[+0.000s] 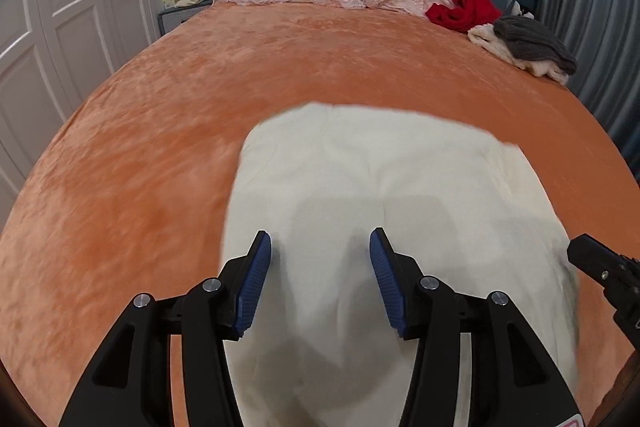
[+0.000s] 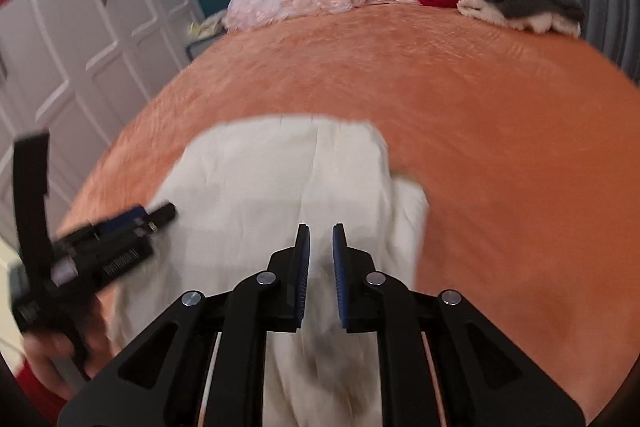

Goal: Fold large clothes
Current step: 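Press the bundle flat with both tools and release it, then open both tools and pull them back from the folded bundle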

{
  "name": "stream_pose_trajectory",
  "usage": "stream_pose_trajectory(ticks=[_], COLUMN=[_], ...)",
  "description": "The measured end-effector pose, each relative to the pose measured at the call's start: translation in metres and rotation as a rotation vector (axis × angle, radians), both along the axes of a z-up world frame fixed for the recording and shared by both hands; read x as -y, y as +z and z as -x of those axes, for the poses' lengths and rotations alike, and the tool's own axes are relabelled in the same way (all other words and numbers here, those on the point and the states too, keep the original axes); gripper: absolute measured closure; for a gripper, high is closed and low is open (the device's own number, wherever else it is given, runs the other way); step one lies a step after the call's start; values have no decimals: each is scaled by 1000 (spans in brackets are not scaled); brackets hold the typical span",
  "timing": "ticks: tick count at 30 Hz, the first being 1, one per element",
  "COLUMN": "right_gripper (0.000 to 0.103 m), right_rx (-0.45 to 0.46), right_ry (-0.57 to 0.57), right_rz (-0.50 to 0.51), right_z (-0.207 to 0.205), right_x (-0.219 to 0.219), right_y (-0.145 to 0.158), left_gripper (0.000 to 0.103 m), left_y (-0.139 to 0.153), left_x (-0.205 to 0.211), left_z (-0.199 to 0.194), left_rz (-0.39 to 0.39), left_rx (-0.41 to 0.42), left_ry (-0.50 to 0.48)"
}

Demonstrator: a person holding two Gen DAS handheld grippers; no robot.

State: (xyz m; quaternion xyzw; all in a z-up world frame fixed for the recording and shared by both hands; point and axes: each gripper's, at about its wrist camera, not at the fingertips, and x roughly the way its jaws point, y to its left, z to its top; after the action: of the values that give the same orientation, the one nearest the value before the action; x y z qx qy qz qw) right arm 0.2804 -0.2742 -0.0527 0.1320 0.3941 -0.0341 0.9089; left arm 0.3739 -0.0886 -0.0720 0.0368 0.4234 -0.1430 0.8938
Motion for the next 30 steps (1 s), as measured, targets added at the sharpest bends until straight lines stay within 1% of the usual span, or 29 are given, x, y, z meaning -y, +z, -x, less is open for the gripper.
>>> stream_pose_trajectory(ticks=[2,5,10,11,14,16,19,22,25,27,29,30], right_gripper=[91,91,91,92,92,92,91,86,79,68,66,62], right_rx=[-44,-91,-123,-127,-138,-149,-161,-166,-168,-168,-160,-154], right_ry=[7,-8,-21,-26,-31,-37,-45,-52,-47,-46,-47,-46], right_rz=[-1,7,16,19,28,31,32,42,46,40,45,50], right_z=[17,29,30,29,26,24,29,40,58,73,88,99], right_x=[-5,-8,-10,-10,-10,-11,-13,-16,-20,-22,-27,-30], right_y=[-6,-18,-36,-40,-42,-40,-33,-21,-9,-2,4,8], left_gripper=[53,53,50,50,50,50,50,51,51,51,51,51], left_y=[1,-3,-14,-15,-15,-14,-8,-1,7,14,21,25], left_x=[-8,-15,-18,-16,-11,-10,-14,-17,-17,-17,-17,-17], left_z=[20,39,48,49,51,51,54,65,79,92,104,111], left_rz=[4,5,0,-14,-42,-42,-28,-26,-39,-49,-55,-57], left_rx=[-21,-50,-48,-40,-31,-37,-66,-82,-81,-73,-63,-55], left_ry=[5,20,47,46,54,63,79,79,68,63,59,56])
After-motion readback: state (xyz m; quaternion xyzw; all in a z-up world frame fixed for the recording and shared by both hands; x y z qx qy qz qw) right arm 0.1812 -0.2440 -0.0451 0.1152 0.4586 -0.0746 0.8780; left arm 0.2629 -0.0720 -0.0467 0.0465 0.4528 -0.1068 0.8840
